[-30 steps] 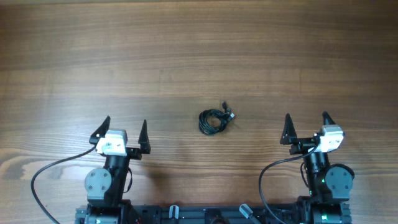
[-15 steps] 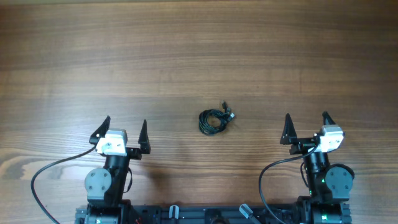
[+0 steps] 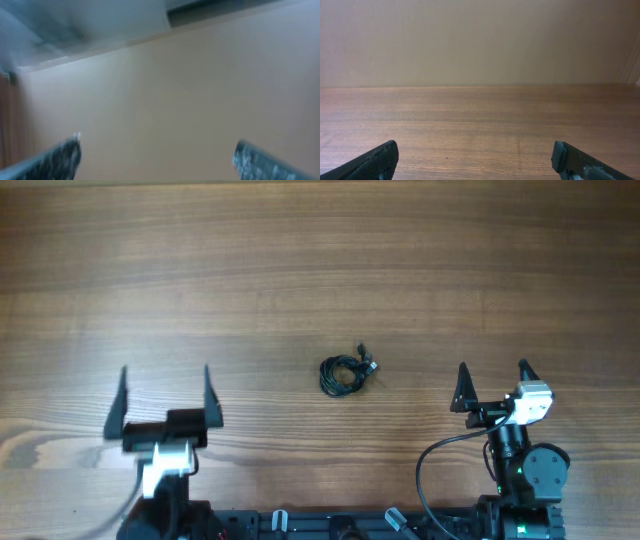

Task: Untangle cables
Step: 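Reach the left gripper down to the coiled black cable and grasp it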

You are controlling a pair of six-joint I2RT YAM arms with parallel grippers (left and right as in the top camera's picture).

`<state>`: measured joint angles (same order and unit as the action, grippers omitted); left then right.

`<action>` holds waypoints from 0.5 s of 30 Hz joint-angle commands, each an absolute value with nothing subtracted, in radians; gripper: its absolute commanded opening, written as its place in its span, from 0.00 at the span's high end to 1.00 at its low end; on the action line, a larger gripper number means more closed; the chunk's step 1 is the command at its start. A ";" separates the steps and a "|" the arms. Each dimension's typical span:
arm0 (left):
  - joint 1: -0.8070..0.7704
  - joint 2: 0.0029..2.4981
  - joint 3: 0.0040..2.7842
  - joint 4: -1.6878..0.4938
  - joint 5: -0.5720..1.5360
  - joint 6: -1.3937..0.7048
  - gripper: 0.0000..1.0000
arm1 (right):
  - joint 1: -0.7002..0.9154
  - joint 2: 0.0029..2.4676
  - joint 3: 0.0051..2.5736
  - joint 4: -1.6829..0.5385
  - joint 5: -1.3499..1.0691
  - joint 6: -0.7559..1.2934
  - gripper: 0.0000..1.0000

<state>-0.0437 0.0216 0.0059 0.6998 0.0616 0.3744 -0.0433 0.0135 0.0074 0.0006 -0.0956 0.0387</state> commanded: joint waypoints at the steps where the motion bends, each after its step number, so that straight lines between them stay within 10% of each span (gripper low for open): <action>1: -0.006 0.042 0.116 0.780 0.031 0.524 0.00 | -0.038 0.007 0.005 0.003 -0.083 0.027 0.00; 10: 0.027 1.187 1.718 -0.943 0.410 0.466 0.00 | -0.038 0.007 0.005 0.003 -0.083 0.026 0.00; 15: 0.023 1.586 1.917 -1.361 0.694 0.286 0.00 | -0.038 0.007 0.005 0.003 -0.083 0.026 0.00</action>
